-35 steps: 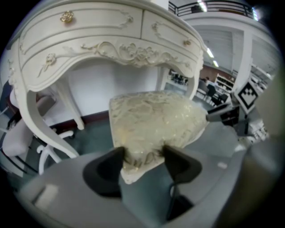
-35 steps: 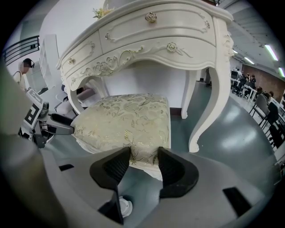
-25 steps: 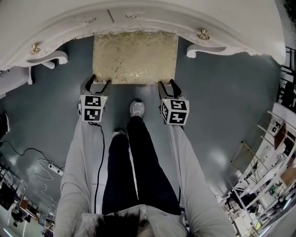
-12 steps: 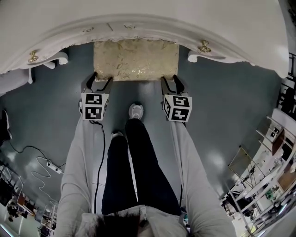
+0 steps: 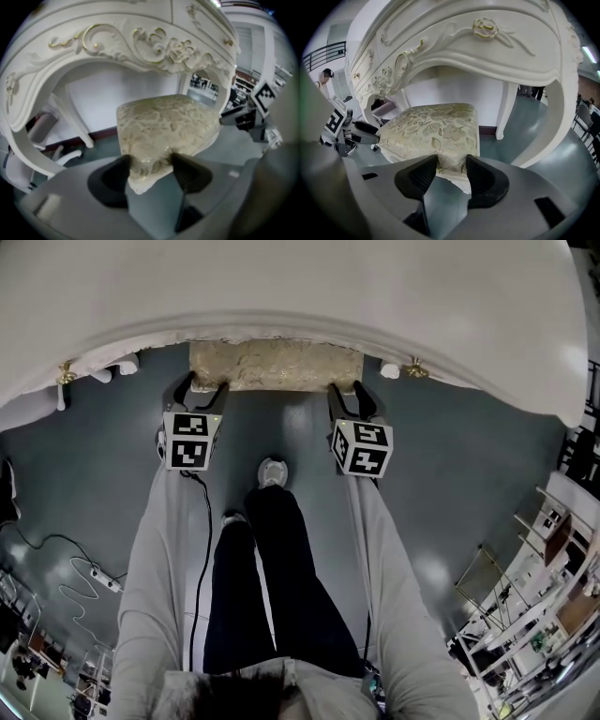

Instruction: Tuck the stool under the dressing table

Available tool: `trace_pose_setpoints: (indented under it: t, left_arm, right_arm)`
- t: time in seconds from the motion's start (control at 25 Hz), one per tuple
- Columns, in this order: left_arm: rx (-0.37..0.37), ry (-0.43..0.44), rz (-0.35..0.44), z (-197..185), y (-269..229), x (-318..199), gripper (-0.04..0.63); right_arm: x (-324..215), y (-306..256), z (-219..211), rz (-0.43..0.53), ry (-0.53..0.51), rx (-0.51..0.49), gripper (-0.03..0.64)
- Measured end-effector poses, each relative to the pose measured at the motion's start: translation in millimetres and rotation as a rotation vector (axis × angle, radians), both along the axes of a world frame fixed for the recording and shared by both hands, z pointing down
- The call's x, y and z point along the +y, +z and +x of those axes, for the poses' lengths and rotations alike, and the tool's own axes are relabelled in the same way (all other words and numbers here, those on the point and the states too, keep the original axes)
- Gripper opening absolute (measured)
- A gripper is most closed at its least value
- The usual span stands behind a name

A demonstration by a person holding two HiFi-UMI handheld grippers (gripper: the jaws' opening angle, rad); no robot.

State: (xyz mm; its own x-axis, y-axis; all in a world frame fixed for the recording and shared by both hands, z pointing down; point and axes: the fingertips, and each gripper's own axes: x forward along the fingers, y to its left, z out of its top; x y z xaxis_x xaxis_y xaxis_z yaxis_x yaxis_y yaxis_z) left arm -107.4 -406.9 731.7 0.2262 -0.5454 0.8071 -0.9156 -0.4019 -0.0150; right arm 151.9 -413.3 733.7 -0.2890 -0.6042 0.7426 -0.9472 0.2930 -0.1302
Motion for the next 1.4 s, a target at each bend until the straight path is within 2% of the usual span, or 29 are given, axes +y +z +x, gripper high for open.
trace_pose_setpoints:
  t: [0.4,0.84,0.96,1.04,1.12,1.28,1.4]
  left_arm:
    - [-0.004,0.001,0.029,-0.2,0.4,-31.0,0.296]
    - [-0.034,0.0,0.045,-7.7,-4.1,-46.4,0.285]
    - [-0.063,0.022,0.072,-2.8,-9.9,-42.9,0.244]
    - [-0.097,0.026,0.106,-2.3,-17.7,-41.3,0.163]
    - [-0.102,0.009,0.133,-2.1,-25.7,-37.9,0.107]
    - [-0.084,0.007,0.153,0.4,-39.7,-25.3,0.026]
    - [-0.072,0.001,0.173,1.5,-54.2,-14.4,0.009]
  right_arm:
    - [-31.1,0.0,-0.9,0.005,0.006,0.001,0.19]
    - [-41.7,-2.7,-8.0,-0.011,0.011,-0.01,0.193]
    - [-39.7,-5.0,-6.5,-0.021,-0.002,-0.012,0.196]
    - [-36.9,-9.2,-8.1,-0.022,-0.019,-0.02,0.183]
    - [-32.3,-15.5,-10.5,-0.012,-0.038,-0.032,0.137]
    - [-19.7,-30.8,-14.5,0.024,-0.045,-0.052,-0.001]
    - [-9.3,-46.3,-15.3,0.045,-0.038,-0.072,0.0]
